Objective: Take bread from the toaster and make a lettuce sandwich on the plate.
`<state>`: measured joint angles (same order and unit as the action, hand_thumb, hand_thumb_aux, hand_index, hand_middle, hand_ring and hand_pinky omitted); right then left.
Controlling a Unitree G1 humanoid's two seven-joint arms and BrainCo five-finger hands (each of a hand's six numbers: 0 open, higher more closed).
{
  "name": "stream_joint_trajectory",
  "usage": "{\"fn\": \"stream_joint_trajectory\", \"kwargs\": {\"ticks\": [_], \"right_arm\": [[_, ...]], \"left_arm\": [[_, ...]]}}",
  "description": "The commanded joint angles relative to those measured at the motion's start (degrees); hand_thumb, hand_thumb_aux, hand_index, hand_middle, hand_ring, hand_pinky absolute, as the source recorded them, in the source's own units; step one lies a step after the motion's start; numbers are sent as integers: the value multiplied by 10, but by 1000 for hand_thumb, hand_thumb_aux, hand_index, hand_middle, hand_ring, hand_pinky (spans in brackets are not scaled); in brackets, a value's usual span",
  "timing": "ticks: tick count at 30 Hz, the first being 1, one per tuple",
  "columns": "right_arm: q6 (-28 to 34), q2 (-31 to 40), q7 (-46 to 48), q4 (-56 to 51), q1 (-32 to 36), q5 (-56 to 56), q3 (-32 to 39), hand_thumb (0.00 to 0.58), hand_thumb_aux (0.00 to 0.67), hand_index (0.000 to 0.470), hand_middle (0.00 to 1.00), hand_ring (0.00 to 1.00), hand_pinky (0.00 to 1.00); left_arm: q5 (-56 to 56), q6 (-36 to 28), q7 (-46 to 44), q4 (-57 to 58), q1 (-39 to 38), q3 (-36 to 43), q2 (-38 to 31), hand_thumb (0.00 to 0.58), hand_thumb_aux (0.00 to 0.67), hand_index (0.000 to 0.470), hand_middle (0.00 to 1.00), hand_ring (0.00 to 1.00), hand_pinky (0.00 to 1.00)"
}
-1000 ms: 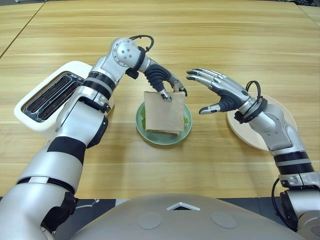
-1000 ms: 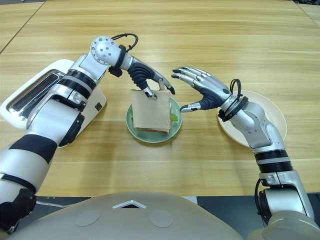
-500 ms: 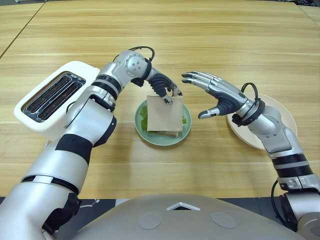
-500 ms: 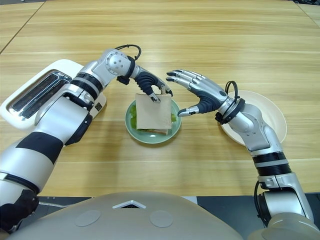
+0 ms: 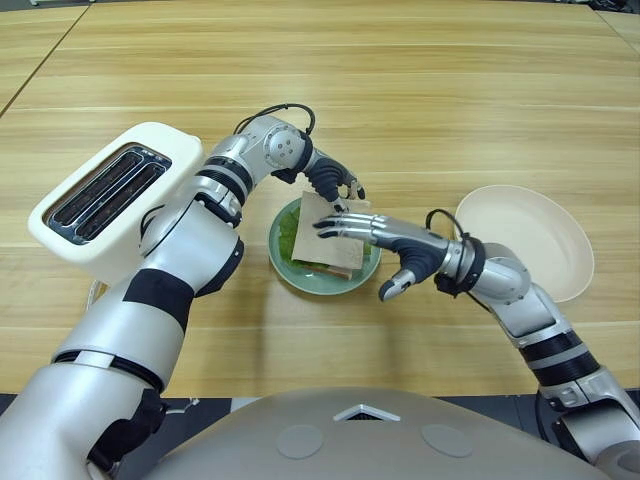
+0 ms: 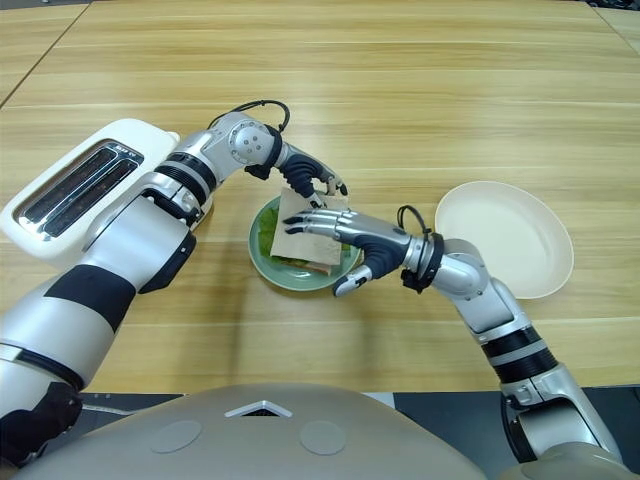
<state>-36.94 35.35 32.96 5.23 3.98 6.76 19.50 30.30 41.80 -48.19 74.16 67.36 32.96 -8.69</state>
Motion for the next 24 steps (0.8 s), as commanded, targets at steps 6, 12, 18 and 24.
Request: {"fn": "stream_joint_trajectory", "kwargs": {"ticks": [6, 12, 18, 24], "right_arm": [[4, -24, -15, -80, 28, 127, 29, 0, 0, 0, 0, 0, 0], [14, -12, 8, -105, 20, 154, 54, 0, 0, 0, 0, 0, 0], [30, -3, 33, -108, 15, 151, 75, 0, 0, 0, 0, 0, 0], [32, -3, 40, -117, 17, 149, 84, 0, 0, 0, 0, 0, 0]], "left_arm": [[14, -5, 5, 8, 1, 5, 4, 580, 670, 470, 0, 0, 0], [19, -6, 14, 8, 0, 8, 3, 580, 670, 470, 0, 0, 0], [31, -17, 57, 7, 5, 3, -2, 460, 365, 256, 0, 0, 0], [60, -58, 186, 2, 42, 9, -8, 0, 0, 0, 0, 0, 0]]}}
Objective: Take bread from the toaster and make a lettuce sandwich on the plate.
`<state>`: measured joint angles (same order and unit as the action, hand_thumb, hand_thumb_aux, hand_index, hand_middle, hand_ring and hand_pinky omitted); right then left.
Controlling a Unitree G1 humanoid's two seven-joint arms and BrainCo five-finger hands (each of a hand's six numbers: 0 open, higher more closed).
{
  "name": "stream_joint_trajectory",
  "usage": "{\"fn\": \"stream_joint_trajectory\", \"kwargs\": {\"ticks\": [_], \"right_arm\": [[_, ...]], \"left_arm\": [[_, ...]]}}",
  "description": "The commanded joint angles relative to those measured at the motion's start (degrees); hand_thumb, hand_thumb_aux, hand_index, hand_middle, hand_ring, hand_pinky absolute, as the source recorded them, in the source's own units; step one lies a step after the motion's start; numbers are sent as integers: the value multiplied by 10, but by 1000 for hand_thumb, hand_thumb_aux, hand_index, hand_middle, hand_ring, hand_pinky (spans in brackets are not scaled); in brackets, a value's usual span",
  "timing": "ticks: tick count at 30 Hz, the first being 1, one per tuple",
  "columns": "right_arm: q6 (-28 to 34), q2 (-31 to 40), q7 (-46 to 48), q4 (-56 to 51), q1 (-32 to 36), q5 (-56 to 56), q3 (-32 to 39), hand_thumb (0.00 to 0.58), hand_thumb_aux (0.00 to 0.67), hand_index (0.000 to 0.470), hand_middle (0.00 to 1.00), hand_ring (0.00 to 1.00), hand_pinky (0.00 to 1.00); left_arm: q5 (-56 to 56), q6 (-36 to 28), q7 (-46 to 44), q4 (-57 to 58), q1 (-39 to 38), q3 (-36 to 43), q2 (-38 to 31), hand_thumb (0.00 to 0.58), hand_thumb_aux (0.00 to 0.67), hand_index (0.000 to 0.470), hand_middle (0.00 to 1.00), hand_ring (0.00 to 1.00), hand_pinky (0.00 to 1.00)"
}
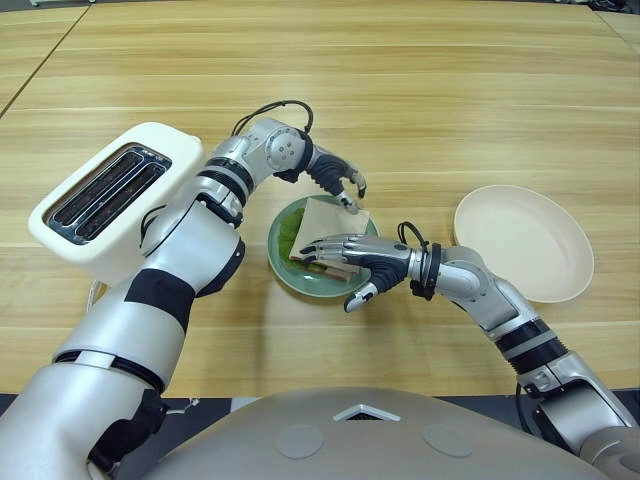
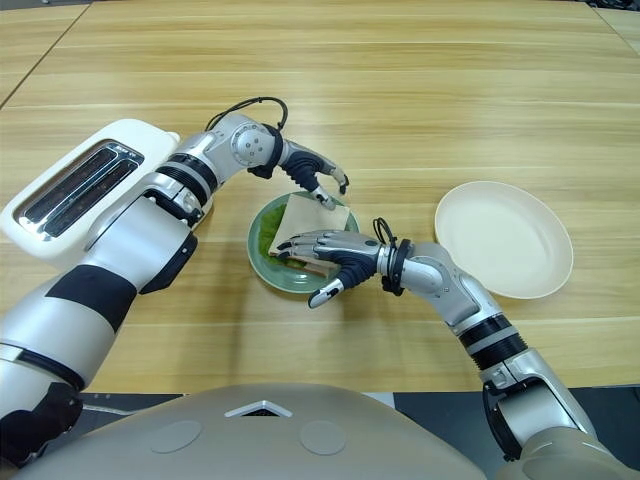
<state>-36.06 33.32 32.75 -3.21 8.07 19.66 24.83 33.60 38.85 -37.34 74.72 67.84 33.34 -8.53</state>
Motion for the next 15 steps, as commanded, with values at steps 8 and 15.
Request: {"fn": "stream_joint_trajectory", "kwargs": {"ticks": [8, 15], "right_arm": [[4, -21, -16, -16, 11, -9, -5, 0, 0, 0, 0, 0, 0], [35, -56, -56, 100, 41, -194, -119, 0, 0, 0, 0, 0, 0]], "left_arm": [[12, -61, 263, -50, 77, -50, -55, 0, 0, 0, 0, 0, 0], [-83, -48, 173, -456, -117, -193, -296, 0, 0, 0, 0, 0, 0]]}}
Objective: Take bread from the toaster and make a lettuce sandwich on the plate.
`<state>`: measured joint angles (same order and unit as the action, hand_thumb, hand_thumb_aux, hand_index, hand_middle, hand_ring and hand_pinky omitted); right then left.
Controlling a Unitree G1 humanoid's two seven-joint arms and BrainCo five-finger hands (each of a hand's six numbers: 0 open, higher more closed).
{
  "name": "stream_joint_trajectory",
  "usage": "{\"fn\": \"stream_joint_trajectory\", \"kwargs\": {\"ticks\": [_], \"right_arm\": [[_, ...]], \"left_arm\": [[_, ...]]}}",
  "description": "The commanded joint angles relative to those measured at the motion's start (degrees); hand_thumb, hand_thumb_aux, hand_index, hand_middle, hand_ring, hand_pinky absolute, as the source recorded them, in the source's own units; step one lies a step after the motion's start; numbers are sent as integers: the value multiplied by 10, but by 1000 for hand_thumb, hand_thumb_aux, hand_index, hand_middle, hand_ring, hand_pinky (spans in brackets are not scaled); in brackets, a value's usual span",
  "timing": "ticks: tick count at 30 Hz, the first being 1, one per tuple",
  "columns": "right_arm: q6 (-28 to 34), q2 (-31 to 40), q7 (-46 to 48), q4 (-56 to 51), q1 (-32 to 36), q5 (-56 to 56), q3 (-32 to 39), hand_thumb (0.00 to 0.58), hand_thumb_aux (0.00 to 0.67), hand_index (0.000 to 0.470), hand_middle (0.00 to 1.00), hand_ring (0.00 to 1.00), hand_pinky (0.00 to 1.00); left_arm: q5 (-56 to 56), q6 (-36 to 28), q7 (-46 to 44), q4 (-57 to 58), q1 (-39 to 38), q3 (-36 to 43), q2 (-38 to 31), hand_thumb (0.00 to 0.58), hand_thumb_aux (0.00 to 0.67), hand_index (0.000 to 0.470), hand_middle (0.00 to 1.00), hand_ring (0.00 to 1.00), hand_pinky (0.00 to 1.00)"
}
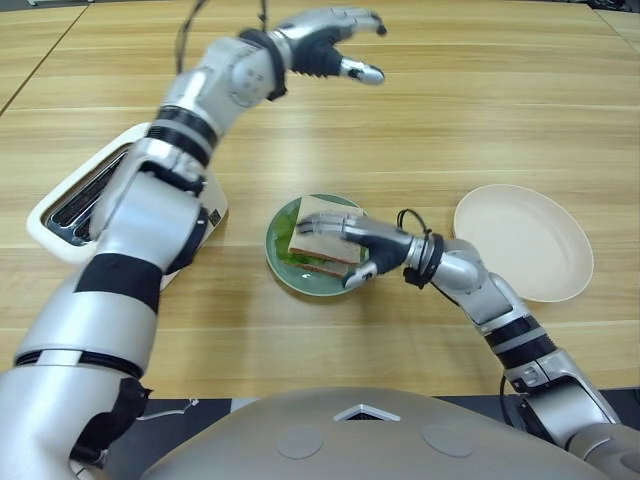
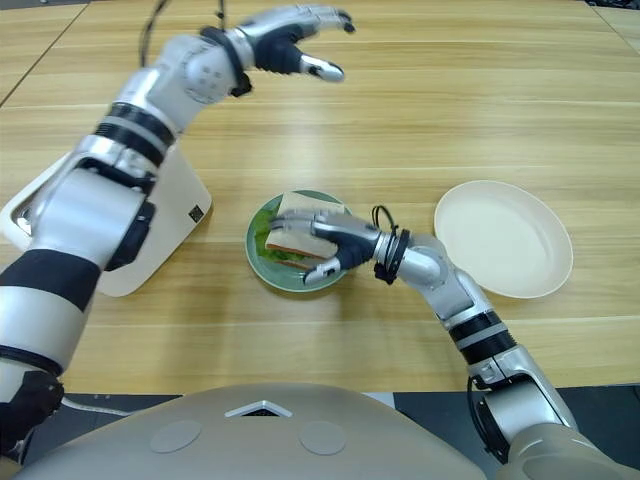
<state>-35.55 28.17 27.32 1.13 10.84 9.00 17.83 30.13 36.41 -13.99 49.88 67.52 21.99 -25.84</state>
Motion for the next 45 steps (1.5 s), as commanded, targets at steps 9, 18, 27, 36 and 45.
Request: {"fn": "stream_joint_trajectory", "kwargs": {"ticks": [9, 18, 27, 36, 45], "right_arm": [[72, -19, -76, 16, 37, -127, -181, 0, 0, 0, 0, 0, 0], [96, 52, 162, 118, -118, -322, -107, 580, 670, 470, 1000, 1000, 1000], [140, 138, 331, 124, -201, -272, -41, 580, 670, 470, 1000, 1000, 1000], [132, 67, 199, 29, -145, 14, 31, 580, 670, 470, 1000, 1000, 1000], [140, -4, 94, -58, -75, 83, 37, 580, 670, 470, 1000, 1000, 1000]], "left_arm": [[-367, -142, -61, -488, -443, -192, -11, 0, 0, 0, 0, 0, 0], [-549, -143, -409, -570, -597, -56, -93, 580, 670, 470, 737, 737, 737], [-504, -195, -623, -560, -678, -27, -227, 580, 670, 470, 1000, 1000, 1000], [-320, -182, -537, -440, -623, 24, -140, 580, 670, 470, 1000, 1000, 1000], [-253, -160, -417, -304, -549, 22, -45, 580, 670, 470, 1000, 1000, 1000]]}}
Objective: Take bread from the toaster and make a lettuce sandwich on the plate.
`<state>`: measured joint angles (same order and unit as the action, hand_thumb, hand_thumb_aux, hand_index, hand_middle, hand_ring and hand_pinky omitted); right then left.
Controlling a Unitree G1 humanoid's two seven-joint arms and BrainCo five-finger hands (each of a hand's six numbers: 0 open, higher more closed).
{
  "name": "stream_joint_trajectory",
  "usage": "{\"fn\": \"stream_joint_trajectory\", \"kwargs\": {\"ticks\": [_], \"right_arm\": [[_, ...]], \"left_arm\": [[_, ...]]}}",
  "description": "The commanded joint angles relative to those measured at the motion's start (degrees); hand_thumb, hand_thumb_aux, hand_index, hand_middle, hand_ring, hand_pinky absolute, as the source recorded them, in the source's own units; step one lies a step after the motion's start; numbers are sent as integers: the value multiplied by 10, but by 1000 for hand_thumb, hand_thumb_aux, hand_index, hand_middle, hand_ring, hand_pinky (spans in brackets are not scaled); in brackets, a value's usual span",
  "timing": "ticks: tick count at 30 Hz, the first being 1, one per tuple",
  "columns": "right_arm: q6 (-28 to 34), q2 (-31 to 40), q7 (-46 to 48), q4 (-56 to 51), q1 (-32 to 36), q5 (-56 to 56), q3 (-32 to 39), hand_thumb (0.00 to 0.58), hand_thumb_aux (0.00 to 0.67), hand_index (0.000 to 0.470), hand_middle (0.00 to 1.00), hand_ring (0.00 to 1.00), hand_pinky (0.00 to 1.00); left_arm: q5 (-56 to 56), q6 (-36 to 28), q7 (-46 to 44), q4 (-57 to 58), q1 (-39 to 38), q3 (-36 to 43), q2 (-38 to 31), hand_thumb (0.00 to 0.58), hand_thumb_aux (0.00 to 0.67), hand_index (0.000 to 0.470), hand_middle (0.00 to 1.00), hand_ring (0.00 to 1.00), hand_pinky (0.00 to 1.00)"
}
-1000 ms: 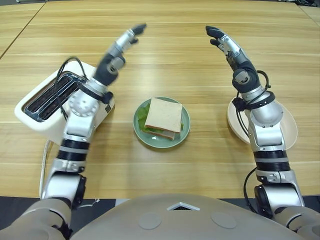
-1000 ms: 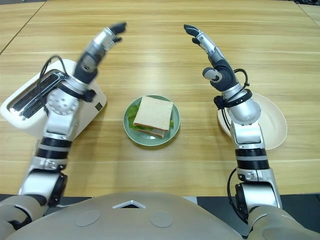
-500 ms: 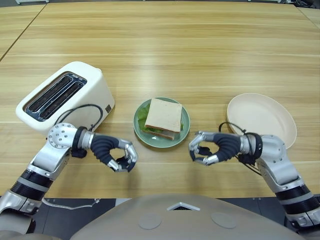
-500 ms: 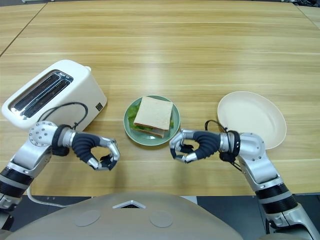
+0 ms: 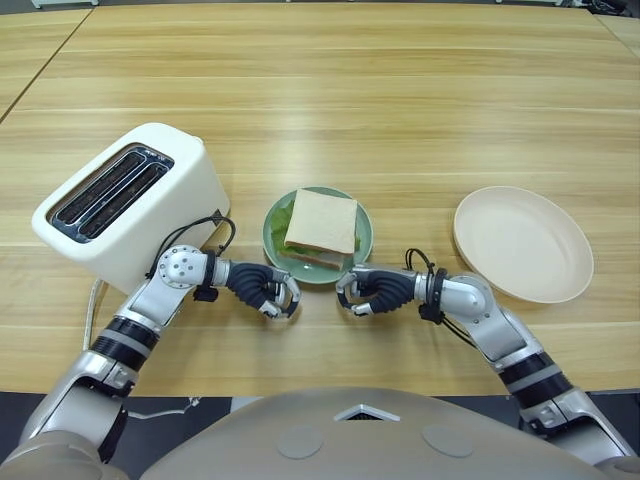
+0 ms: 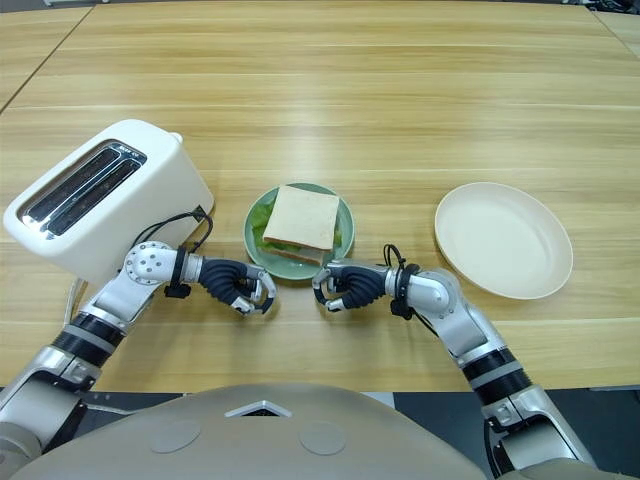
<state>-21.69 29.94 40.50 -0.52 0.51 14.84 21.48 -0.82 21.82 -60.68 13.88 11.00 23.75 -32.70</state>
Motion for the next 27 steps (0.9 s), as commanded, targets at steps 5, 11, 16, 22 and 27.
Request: {"fn": "stream_joint_trajectory", "kwargs": {"ticks": [5, 11, 16, 22, 27], "right_arm": [[-8, -48, -113, -124, 86, 50, -12, 580, 670, 470, 1000, 1000, 1000], [-17, -70, -232, -220, 157, 84, -41, 580, 670, 470, 1000, 1000, 1000], [-37, -78, -198, -187, 143, -1, -60, 508, 434, 304, 0, 0, 0], [-22, -78, -128, 78, 70, -226, -112, 0, 0, 0, 0, 0, 0], [-27, -152, -282, 167, 78, -166, -208, 0, 0, 0, 0, 0, 0]], "left_arm": [[115, -18, 153, 156, 72, 7, 70, 580, 670, 470, 1000, 1000, 1000], [125, 5, 206, 253, 114, 1, 102, 580, 670, 470, 1000, 1000, 1000], [5, 59, 117, 195, 88, -45, 95, 0, 0, 0, 0, 0, 0], [-305, -20, 24, -94, 8, -151, 83, 0, 0, 0, 0, 0, 0], [-244, -7, 227, -151, 27, -212, 181, 0, 0, 0, 0, 0, 0]]}}
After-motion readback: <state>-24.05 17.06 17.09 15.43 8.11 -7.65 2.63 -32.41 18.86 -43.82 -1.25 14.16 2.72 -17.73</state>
